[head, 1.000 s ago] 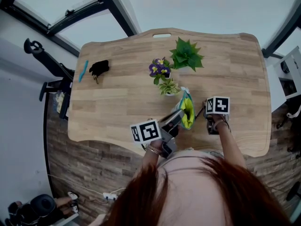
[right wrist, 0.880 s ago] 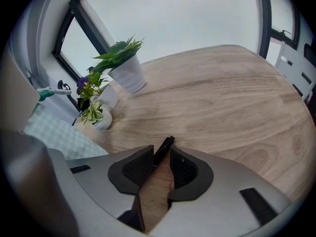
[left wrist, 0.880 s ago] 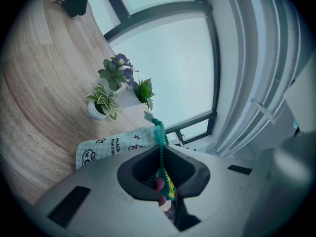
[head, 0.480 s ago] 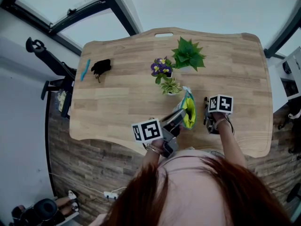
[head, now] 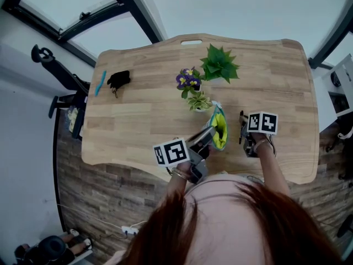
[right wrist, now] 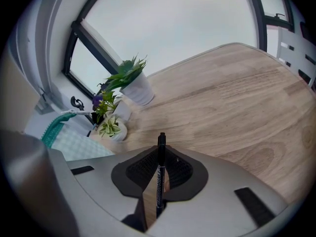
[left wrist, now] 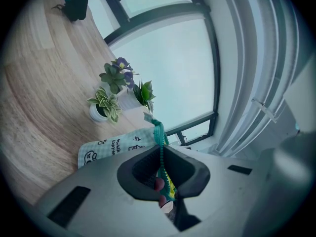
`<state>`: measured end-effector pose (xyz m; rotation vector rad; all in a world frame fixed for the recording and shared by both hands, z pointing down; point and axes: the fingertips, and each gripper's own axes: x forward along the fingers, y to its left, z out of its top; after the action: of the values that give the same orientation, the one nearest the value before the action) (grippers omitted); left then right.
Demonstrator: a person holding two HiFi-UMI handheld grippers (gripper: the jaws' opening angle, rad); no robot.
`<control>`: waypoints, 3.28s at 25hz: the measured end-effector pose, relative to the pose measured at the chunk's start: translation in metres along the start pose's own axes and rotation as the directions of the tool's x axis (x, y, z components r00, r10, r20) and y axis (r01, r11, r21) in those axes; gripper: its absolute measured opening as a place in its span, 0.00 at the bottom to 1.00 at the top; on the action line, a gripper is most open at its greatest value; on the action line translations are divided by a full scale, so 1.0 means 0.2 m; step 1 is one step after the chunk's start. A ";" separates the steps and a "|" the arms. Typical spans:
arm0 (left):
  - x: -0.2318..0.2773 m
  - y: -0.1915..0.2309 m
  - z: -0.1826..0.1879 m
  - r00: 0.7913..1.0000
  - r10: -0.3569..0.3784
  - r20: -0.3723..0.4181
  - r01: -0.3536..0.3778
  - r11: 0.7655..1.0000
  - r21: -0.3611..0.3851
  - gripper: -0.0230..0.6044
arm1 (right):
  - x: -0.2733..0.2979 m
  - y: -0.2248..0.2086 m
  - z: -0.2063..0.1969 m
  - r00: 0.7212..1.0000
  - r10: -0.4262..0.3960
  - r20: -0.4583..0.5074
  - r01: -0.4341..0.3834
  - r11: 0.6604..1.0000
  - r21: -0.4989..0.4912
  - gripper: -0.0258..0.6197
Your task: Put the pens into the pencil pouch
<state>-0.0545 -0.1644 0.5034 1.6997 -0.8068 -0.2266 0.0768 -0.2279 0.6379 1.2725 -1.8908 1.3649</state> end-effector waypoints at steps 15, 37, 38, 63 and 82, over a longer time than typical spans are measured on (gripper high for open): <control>-0.02 0.00 0.00 0.999 0.023 0.033 -0.023 1.000 0.013 0.06 | -0.22 0.11 0.15 0.975 0.090 0.205 -0.083 0.996 -0.043 0.10; -0.01 0.00 0.02 0.998 0.019 0.057 -0.020 1.000 0.009 0.06 | -0.56 0.33 0.37 0.849 0.315 0.425 -0.331 0.943 -0.039 0.10; -0.01 0.00 0.02 0.998 0.019 0.059 -0.020 1.000 0.009 0.06 | -0.57 0.34 0.38 0.839 0.328 0.434 -0.344 0.938 -0.044 0.10; -0.01 0.00 0.01 0.997 0.026 0.073 -0.026 1.000 -0.003 0.06 | -0.99 0.70 0.53 0.555 0.565 0.611 -0.532 0.805 -0.261 0.10; -0.01 0.01 0.02 0.996 0.020 0.087 -0.018 1.000 -0.023 0.06 | -0.84 0.89 0.37 0.531 0.670 0.518 -0.474 0.742 -0.474 0.10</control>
<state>-0.0585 -0.1660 0.5038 1.6701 -0.8816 -0.2968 0.0056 -0.2146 0.3930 1.0885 -3.1215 0.8620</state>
